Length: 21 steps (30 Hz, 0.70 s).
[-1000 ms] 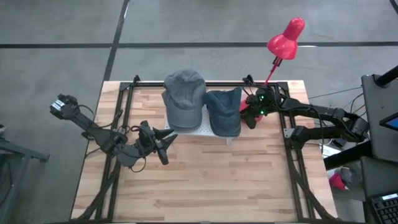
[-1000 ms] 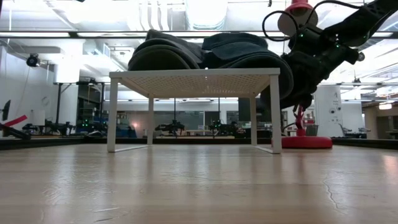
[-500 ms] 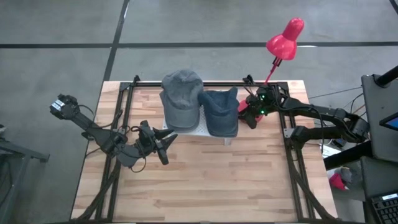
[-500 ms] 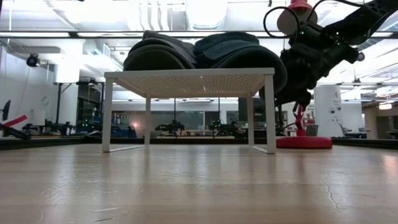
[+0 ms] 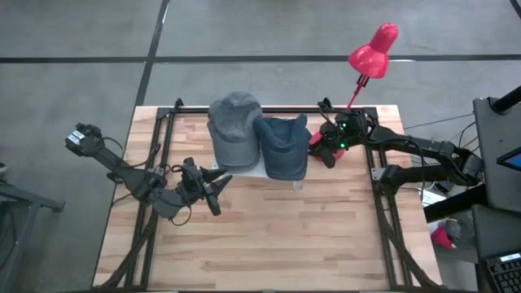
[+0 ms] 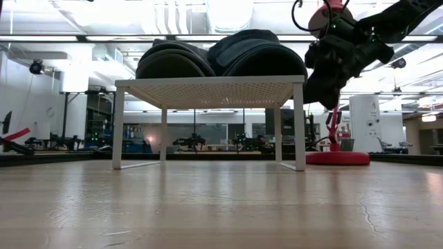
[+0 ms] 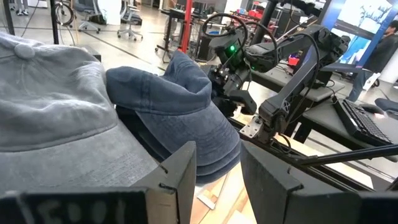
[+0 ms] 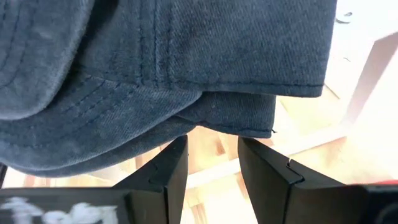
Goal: Pick & Place hat
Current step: Adjust the stacked blue caps on the shelf
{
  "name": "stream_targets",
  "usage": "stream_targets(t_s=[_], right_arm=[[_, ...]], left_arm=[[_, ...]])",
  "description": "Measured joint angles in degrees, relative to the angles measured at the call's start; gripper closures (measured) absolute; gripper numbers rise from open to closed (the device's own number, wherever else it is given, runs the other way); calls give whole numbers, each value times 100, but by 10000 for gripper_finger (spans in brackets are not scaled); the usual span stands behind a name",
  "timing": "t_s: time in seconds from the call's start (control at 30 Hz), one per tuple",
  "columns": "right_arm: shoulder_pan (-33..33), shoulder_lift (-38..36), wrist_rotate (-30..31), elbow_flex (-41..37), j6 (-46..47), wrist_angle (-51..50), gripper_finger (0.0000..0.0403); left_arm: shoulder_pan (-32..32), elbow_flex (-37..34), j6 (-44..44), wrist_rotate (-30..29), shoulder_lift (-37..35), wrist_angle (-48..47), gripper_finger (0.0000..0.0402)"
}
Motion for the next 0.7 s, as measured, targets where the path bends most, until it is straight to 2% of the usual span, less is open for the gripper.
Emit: stream_targets(t_s=[0.7], right_arm=[[352, 0, 30, 65, 83, -204, 271]], left_arm=[[0, 0, 142, 2, 2, -2, 273]])
